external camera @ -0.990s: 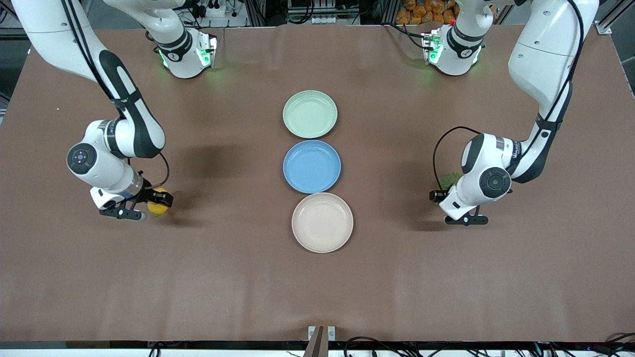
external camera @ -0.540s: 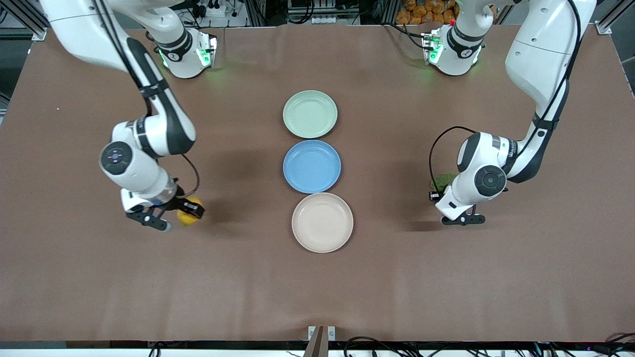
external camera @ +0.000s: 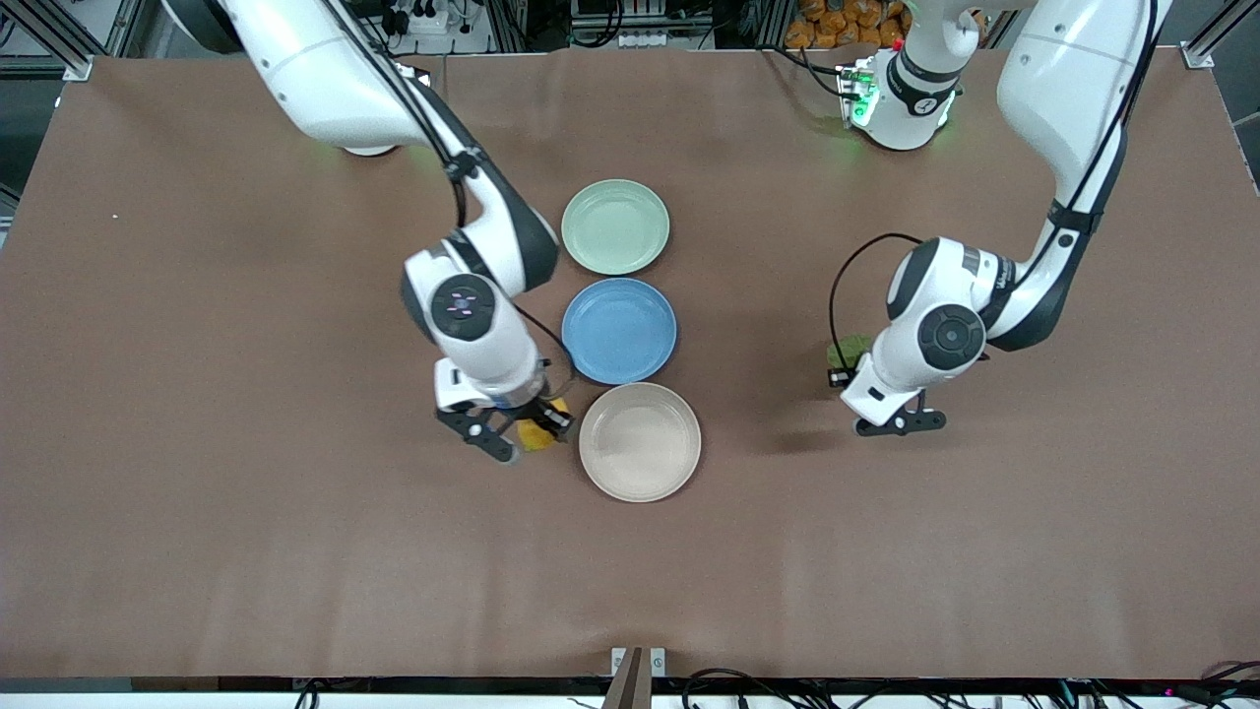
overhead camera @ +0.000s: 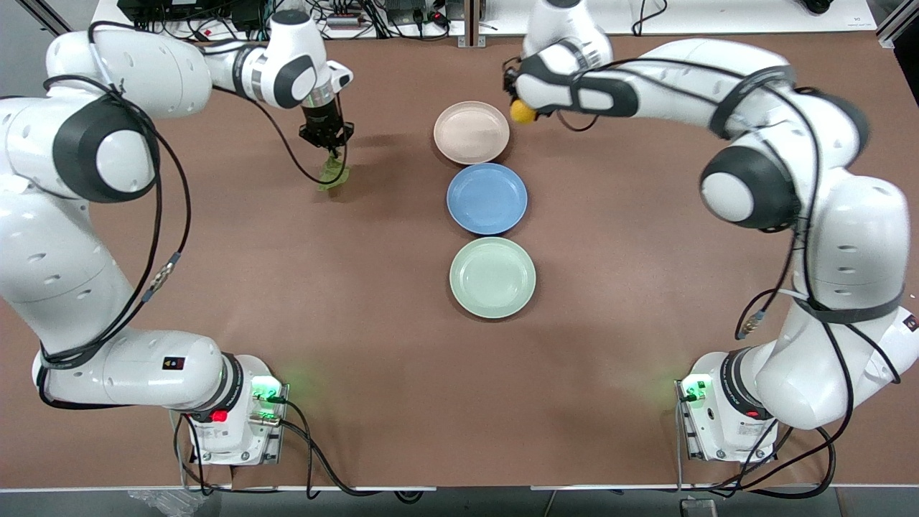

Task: Place lemon and lettuce in plates
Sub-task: 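Carry the lemon onto the white plate with the right gripper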

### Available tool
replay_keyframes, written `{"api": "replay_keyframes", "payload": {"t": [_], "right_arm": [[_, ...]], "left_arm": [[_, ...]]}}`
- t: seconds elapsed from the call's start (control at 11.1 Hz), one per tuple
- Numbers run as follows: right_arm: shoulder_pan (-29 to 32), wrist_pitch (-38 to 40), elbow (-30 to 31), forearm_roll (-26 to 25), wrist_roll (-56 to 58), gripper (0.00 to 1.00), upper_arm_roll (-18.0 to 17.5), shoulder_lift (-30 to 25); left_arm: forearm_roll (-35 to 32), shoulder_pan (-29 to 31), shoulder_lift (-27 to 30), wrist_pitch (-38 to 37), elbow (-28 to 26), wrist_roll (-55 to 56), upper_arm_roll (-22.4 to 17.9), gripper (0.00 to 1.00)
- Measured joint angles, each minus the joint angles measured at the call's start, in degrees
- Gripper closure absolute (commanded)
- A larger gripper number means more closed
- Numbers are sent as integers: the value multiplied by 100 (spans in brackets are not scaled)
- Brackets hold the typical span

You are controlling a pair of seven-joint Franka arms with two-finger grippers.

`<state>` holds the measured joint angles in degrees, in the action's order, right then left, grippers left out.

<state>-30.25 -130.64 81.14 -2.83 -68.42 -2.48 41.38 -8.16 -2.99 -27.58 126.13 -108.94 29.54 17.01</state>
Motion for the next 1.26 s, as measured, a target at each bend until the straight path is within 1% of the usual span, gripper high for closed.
{"api": "replay_keyframes", "payload": {"t": [0.18, 0.36, 0.54, 0.63, 0.81, 0.9, 0.99, 1.26], "right_arm": [[-279, -245, -509, -200, -564, 100, 16, 570], [-446, -621, -728, -427, -1010, 98, 30, 968], [-553, -675, -868, -506, -1349, 77, 33, 1137], [-611, -675, -897, -514, -1529, 54, 33, 1155], [-699, -673, -924, -554, -1873, 33, 35, 1156], [-724, -670, -927, -570, -1946, 20, 35, 1156], [-743, -668, -927, -602, -1992, 0, 35, 1156], [-754, -658, -986, -642, -2014, 0, 45, 1151]], "left_arm": [[234, -15, 383, -481, 14, 211, 229, 100], [390, -9, 661, -739, 14, 320, 355, 100], [424, -10, 777, -780, 14, 477, 475, 100], [446, -16, 793, -780, 18, 509, 508, 100], [467, -22, 793, -780, 23, 647, 606, 100], [470, -31, 790, -780, 47, 709, 674, 100], [473, -82, 778, -780, 77, 797, 703, 100], [476, -267, 721, -780, 105, 921, 718, 100]]}}
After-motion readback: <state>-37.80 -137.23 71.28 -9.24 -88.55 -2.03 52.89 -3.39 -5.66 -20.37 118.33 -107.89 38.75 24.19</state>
